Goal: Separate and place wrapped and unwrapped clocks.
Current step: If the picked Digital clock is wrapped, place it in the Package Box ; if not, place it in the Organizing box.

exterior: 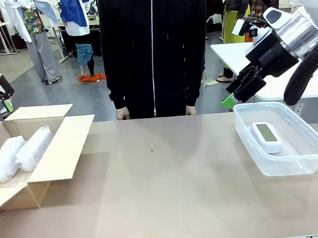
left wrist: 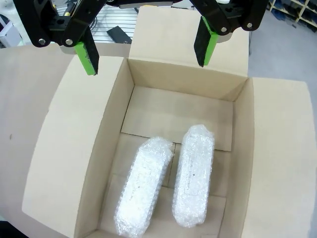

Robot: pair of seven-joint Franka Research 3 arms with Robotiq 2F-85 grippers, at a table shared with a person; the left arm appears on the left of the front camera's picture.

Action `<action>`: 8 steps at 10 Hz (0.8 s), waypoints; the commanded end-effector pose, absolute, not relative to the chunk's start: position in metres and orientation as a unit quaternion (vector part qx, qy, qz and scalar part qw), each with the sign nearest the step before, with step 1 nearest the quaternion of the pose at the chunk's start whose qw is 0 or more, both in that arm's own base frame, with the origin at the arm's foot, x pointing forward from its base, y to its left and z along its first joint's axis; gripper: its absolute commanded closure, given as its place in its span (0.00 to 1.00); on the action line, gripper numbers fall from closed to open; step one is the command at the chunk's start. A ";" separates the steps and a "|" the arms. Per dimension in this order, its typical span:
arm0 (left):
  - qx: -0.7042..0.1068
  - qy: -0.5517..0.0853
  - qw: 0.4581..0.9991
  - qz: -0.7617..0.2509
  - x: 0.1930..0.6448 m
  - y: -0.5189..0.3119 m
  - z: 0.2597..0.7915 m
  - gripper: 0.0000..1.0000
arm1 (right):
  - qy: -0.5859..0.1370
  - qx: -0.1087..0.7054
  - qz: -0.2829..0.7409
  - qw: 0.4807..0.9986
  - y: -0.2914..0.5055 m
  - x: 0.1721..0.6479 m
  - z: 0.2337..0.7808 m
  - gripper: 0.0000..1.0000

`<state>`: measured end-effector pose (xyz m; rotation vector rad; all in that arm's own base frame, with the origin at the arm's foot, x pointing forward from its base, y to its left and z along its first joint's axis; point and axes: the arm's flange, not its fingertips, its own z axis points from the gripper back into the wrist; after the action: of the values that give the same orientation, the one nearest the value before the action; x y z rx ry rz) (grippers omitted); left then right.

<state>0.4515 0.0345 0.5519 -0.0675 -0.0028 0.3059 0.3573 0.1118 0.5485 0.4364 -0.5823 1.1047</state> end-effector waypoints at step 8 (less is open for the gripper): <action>-0.034 -0.004 0.988 0.151 0.450 0.034 0.554 0.00 | -0.267 0.201 0.521 0.785 0.110 0.358 0.549 0.00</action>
<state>0.4515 0.0345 0.5519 -0.0675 -0.0028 0.3059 0.3573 0.1118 0.5485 0.4364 -0.5823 1.1047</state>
